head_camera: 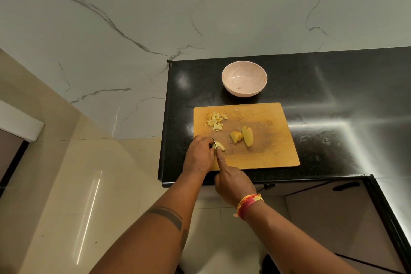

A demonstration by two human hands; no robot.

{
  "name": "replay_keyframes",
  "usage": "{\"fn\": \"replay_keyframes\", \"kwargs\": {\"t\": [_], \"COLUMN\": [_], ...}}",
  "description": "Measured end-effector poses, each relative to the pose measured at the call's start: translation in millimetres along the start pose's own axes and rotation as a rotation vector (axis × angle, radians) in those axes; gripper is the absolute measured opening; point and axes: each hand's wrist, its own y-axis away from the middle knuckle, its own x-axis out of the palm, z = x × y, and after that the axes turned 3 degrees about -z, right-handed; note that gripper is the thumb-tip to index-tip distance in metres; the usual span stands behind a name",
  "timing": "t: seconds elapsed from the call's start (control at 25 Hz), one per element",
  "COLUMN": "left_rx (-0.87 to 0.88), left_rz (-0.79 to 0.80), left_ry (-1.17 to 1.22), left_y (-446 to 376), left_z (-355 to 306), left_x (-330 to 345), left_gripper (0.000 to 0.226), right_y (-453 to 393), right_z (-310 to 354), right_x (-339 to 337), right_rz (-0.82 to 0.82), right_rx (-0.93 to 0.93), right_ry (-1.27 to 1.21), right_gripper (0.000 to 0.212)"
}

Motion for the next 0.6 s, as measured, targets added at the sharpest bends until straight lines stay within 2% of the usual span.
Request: {"fn": "replay_keyframes", "kwargs": {"t": [0.36, 0.6], "left_rx": [-0.026, -0.009], "left_rz": [-0.010, 0.027], "left_ry": [-0.013, 0.049], "left_y": [-1, 12], "left_z": [-4, -1], "left_x": [2, 6], "left_gripper": [0.027, 0.046], "right_y": [37, 38], "right_z": [-16, -23], "right_x": [11, 8], "right_rz": [0.023, -0.071], "right_rx": [0.009, 0.105], "right_ry": [-0.017, -0.169], "right_gripper": [0.083, 0.082]}}
